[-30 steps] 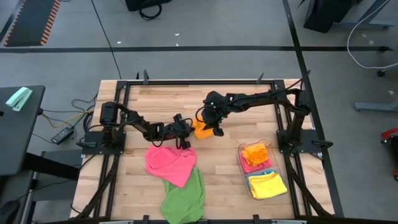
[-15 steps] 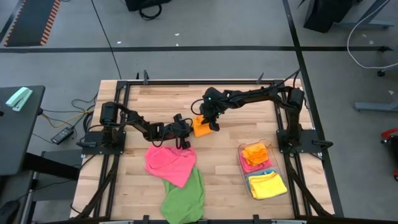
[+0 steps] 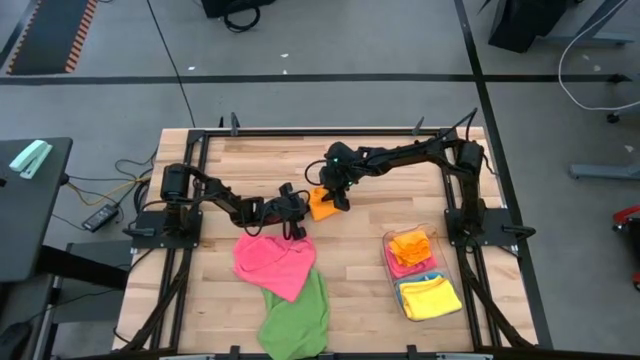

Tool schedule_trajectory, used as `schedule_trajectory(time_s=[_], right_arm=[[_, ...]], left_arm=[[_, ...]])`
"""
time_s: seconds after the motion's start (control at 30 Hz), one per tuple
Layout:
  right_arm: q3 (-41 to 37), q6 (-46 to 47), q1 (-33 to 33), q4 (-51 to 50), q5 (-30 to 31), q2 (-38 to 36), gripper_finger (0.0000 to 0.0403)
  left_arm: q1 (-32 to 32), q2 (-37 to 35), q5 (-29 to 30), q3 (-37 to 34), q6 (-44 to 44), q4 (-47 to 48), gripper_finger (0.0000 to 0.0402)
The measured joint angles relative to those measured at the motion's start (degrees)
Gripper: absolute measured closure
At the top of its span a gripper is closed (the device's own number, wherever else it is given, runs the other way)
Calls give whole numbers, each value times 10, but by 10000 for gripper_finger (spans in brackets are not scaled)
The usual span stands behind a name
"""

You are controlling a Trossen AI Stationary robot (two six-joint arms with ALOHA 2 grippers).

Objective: Fold microfiber towels
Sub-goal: Fold the orange towel

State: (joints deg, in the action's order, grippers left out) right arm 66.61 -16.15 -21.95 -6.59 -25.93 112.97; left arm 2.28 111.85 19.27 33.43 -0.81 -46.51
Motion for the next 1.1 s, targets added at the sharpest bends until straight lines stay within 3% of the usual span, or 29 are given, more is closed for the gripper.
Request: schedule_trajectory(time_s=[0.27, 0.5, 0.73, 0.9, 1.1], right_arm=[[0, 20, -13, 3, -7, -7, 211], [0, 31, -16, 28, 28, -20, 207], [6, 21, -21, 43, 64, -34, 207], [11, 16, -22, 26, -32, -79, 207], [-13, -20, 19, -29, -67, -85, 208]], left_arm=[[-8, -2, 3, 0, 4, 5, 378], [-13, -2, 3, 0, 6, 5, 390], [-13, -2, 2, 0, 16, 8, 376], [-12, -2, 2, 0, 18, 12, 383], [-12, -2, 2, 0, 24, 14, 390]])
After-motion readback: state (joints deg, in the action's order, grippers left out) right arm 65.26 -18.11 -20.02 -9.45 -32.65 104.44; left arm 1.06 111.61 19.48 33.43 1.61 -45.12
